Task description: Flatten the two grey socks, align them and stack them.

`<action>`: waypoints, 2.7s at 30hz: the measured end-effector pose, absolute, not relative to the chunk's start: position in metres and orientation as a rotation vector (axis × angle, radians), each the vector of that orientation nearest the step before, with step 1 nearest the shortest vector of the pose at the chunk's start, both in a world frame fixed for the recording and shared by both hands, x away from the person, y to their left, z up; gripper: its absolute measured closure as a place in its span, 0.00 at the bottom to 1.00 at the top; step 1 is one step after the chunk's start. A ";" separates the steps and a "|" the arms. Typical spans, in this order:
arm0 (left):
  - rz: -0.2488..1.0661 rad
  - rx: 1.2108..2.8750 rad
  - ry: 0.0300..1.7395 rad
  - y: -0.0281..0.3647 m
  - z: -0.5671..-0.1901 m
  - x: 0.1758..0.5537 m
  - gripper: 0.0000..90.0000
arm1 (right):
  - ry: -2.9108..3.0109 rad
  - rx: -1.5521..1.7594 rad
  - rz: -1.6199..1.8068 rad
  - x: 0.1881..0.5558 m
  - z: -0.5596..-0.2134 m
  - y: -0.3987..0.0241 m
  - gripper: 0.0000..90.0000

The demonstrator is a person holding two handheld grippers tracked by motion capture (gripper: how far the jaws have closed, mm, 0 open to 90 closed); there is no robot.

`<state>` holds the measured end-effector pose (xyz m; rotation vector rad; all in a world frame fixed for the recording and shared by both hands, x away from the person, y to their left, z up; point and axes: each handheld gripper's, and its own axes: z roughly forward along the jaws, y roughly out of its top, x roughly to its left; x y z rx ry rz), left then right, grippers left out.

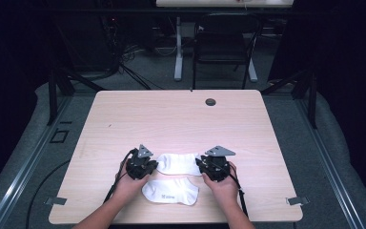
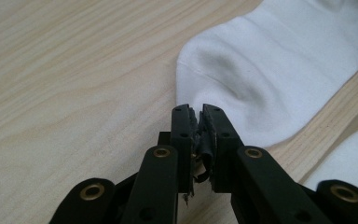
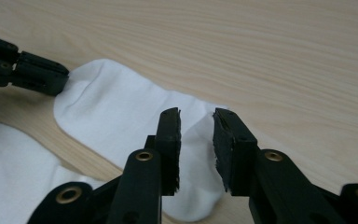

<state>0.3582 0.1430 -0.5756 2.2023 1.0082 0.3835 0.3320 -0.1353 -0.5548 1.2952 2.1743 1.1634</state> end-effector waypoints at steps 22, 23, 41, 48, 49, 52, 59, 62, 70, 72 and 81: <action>0.370 2.143 1.030 0.144 -0.569 0.363 0.79 | 2.163 1.412 1.071 0.346 -0.571 -0.152 0.78; 0.374 2.133 1.035 0.143 -0.569 0.365 0.77 | 2.159 1.415 1.064 0.346 -0.570 -0.153 0.77; 0.342 2.146 1.065 0.138 -0.576 0.379 0.83 | 2.176 1.452 1.094 0.354 -0.579 -0.157 0.75; 0.344 2.152 1.051 0.136 -0.574 0.378 0.98 | 2.203 1.420 1.113 0.351 -0.576 -0.152 0.95; 0.345 2.153 1.050 0.136 -0.574 0.377 0.99 | 2.206 1.415 1.114 0.351 -0.575 -0.152 0.96; 0.330 2.153 1.052 0.138 -0.573 0.377 0.99 | 2.207 1.403 1.125 0.349 -0.572 -0.151 0.96; 0.334 2.132 1.038 0.142 -0.564 0.374 0.99 | 2.198 1.378 1.165 0.345 -0.562 -0.151 0.96; 0.337 2.118 1.035 0.145 -0.559 0.372 0.99 | 2.192 1.379 1.182 0.343 -0.559 -0.151 0.96; 0.329 2.096 1.011 0.153 -0.545 0.363 0.99 | 2.192 1.363 1.214 0.338 -0.547 -0.146 0.96; 0.326 2.093 1.001 0.156 -0.541 0.358 0.99 | 2.210 1.340 1.212 0.335 -0.538 -0.142 0.96; 0.326 2.082 0.977 0.166 -0.534 0.339 0.99 | 2.240 1.336 1.228 0.321 -0.530 -0.139 0.96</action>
